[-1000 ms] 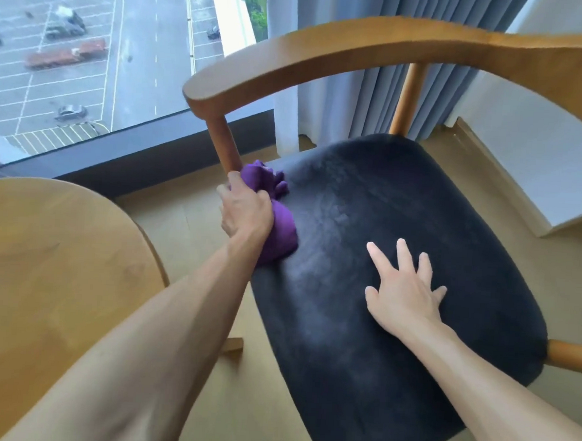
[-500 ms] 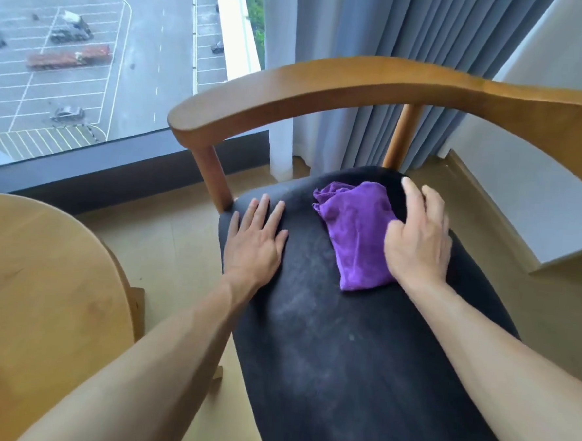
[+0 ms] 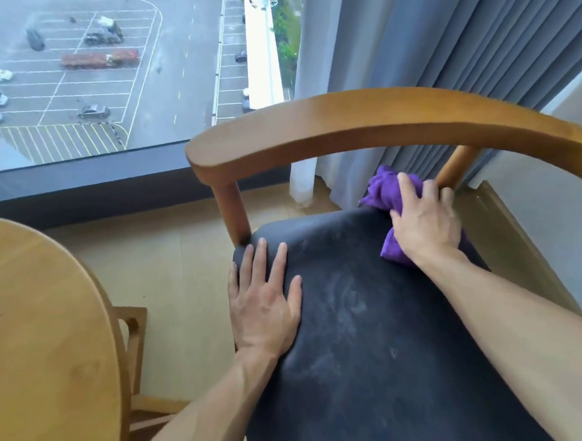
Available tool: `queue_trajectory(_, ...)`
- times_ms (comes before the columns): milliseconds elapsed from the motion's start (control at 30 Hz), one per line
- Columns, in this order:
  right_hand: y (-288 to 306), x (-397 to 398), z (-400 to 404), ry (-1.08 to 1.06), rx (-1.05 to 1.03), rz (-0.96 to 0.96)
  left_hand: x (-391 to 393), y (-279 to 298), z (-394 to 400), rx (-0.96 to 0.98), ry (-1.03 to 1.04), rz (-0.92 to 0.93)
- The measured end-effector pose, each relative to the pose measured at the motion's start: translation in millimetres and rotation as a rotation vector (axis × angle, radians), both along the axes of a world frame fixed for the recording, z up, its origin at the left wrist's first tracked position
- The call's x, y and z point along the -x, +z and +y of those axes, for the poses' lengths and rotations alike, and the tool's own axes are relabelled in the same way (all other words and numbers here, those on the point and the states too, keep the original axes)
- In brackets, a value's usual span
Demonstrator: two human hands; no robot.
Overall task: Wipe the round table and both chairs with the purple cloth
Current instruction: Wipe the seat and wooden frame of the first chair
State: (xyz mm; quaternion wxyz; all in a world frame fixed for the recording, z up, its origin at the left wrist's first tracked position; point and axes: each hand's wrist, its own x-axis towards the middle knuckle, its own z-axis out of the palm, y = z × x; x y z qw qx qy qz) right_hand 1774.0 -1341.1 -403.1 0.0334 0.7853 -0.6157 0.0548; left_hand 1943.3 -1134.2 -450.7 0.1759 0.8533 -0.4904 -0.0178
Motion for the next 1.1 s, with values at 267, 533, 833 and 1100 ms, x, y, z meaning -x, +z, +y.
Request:
queue_trajectory(267,-3,-44,6,-0.007,-0.104,-0.022,0,7,1,0.181,0.082,0.271)
queue_trajectory(533,5,-130,109,0.43,-0.145,-0.135,-32,26,8,0.448,0.373,0.844)
queue_trajectory(833,10,-60,95,0.468,-0.12,-0.159,-76,45,-2,0.074,0.223,0.659)
queue_trajectory(1100,5,-146,141,0.393,-0.094,-0.159,-87,45,19,0.068,0.297,1.069)
